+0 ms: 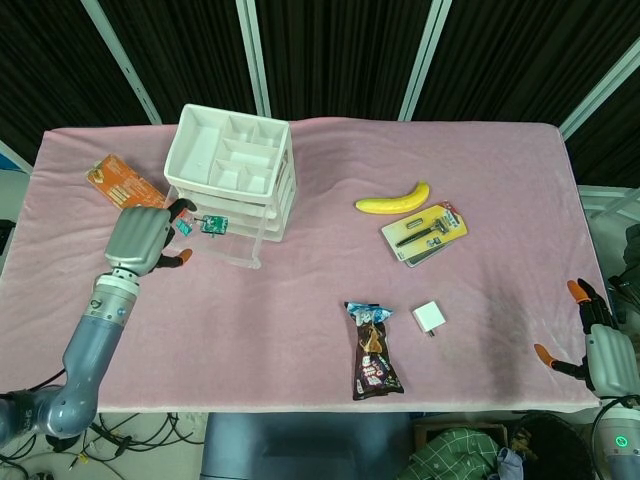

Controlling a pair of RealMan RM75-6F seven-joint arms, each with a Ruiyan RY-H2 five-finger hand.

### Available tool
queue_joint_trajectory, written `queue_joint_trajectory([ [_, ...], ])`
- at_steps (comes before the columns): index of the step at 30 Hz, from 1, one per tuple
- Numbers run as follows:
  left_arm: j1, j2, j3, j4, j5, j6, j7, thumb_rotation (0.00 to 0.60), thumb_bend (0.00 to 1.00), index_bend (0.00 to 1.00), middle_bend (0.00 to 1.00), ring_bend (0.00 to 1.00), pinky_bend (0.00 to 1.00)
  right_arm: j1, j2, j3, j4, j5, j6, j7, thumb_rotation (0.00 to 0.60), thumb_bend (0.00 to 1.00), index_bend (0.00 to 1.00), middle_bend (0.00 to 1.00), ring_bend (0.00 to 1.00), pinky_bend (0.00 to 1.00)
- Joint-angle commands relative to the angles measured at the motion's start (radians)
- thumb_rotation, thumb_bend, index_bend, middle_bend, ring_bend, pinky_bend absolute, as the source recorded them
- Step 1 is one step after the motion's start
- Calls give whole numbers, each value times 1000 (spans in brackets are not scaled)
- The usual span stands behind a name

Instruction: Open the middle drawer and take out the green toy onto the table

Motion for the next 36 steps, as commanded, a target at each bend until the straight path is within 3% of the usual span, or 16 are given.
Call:
queue_joint_trajectory([
  [1,-46,31,-22,-14,-51,-17,66,600,176,291,1000,1000,1000,0,1,0,-1,0,-1,1,600,118,32,0,0,136],
  [10,-180,-3,-25,60,-338,-71,237,600,135,357,1000,1000,1000,-2,2,2,-2,2,2,9,600,118,32,0,0,137],
  [17,-270,-47,-16,129,-500,-60,340,600,133,412,1000,1000,1000,-2,1,5,-1,9,-3,19,600,119,34,0,0,137],
  [36,-375,-141,26,245,-622,-55,438,600,134,427,1000,1000,1000,-2,4,5,-1,10,-7,32,600,119,36,0,0,136],
])
